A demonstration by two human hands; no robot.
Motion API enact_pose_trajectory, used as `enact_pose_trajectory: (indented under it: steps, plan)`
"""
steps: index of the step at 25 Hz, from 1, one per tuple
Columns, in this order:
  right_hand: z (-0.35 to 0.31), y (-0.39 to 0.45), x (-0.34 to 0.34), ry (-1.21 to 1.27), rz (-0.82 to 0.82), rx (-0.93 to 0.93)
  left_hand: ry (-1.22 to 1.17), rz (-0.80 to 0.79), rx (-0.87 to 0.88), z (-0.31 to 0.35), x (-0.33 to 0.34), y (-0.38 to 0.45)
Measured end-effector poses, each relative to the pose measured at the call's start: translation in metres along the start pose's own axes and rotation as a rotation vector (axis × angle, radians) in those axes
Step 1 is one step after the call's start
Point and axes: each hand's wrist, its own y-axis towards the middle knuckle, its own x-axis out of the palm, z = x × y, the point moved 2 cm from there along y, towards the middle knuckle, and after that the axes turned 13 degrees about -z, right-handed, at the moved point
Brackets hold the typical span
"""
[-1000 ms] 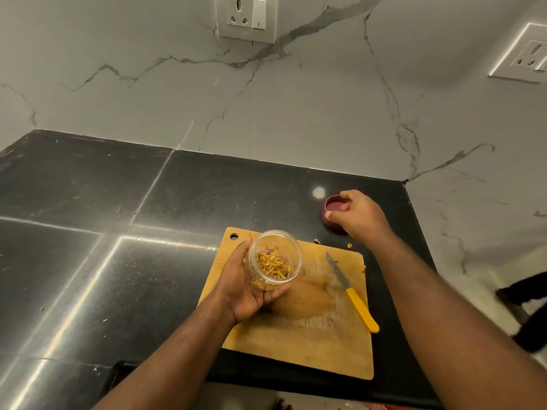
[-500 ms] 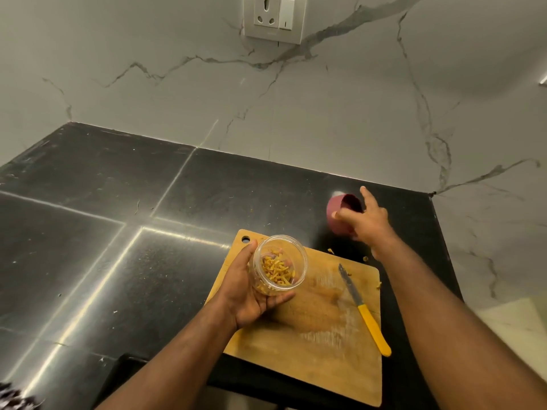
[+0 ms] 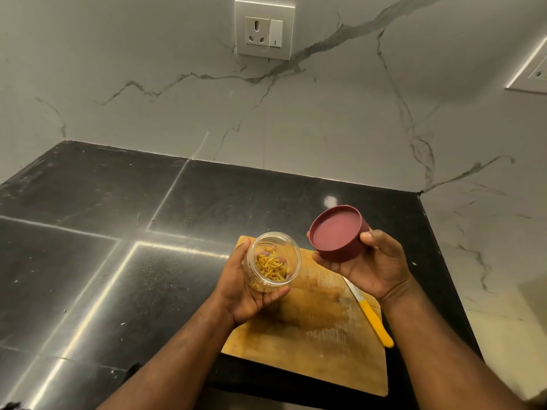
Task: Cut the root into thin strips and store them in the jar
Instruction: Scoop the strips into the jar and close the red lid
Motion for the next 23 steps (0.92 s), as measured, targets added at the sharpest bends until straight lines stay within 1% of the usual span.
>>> enact_pose_trajectory:
  steps: [2, 5, 8, 10, 13, 17, 20, 23]
  plan:
    - [-0.001, 0.0, 0.012, -0.066, 0.11, -0.03, 0.0, -0.005, -0.011, -0.001, 0.001, -0.003]
    - [0.004, 0.01, 0.037, -0.182, 0.151, -0.098, -0.008, -0.008, -0.024, -0.002, 0.001, -0.005]
    - [0.025, 0.015, 0.055, -0.506, 0.24, -0.118, 0.007, -0.014, -0.017, -0.003, 0.004, -0.007]
    - [0.039, 0.013, 0.061, -0.775, 0.279, -0.068, 0.034, -0.003, 0.0, -0.001, 0.007, -0.01]
    - [0.044, 0.009, 0.064, -1.182, 0.233, 0.115, 0.116, 0.034, 0.031, 0.002, 0.008, -0.013]
    - [0.035, 0.012, 0.065, -1.551, 0.077, 0.358, 0.215, 0.085, 0.017, 0.004, 0.01, -0.015]
    - [0.029, 0.015, 0.07, -1.695, 0.034, 0.445, 0.294, 0.097, 0.008, 0.004, 0.012, -0.015]
    - [0.027, 0.015, 0.073, -1.697, 0.05, 0.437, 0.328, 0.115, 0.024, 0.005, 0.013, -0.014]
